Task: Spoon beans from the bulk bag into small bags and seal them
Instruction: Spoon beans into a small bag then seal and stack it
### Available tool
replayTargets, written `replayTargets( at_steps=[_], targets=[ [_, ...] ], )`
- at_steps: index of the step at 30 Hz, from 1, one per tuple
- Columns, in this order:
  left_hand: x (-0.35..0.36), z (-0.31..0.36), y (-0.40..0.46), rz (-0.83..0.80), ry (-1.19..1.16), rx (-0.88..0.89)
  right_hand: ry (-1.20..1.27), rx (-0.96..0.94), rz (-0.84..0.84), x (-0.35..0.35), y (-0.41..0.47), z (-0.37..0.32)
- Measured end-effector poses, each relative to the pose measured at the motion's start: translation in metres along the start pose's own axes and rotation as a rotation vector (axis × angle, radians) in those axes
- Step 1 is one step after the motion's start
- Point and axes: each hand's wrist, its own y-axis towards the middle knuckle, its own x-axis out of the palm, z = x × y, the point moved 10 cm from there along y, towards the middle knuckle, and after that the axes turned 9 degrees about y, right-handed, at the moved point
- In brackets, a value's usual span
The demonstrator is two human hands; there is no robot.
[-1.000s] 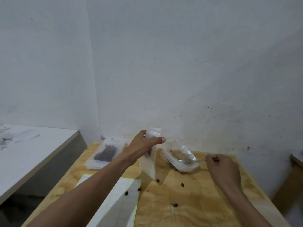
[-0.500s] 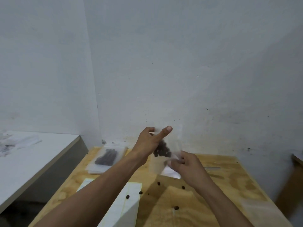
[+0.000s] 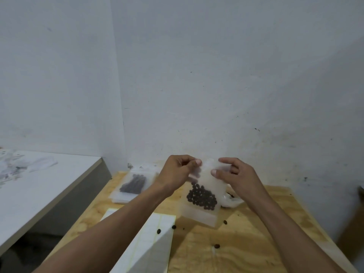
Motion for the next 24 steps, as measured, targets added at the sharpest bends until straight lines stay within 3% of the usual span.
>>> replayTargets(
  at_steps=[7,17,24],
  targets=[
    [0.007,0.007,-0.002,-0.007,0.044,0.057,-0.138,-0.021,-0.119,0.014,0.001,-0.022],
    [-0.010,-0.004,0.001,0.010,0.063,0.005,-0.067,0.078,-0.042,0.028,0.004,-0.006],
    [-0.046,-0.021,0.007,0.118,0.038,-0.115,-0.004,0.101,0.004,0.010,0.012,0.006]
  ],
)
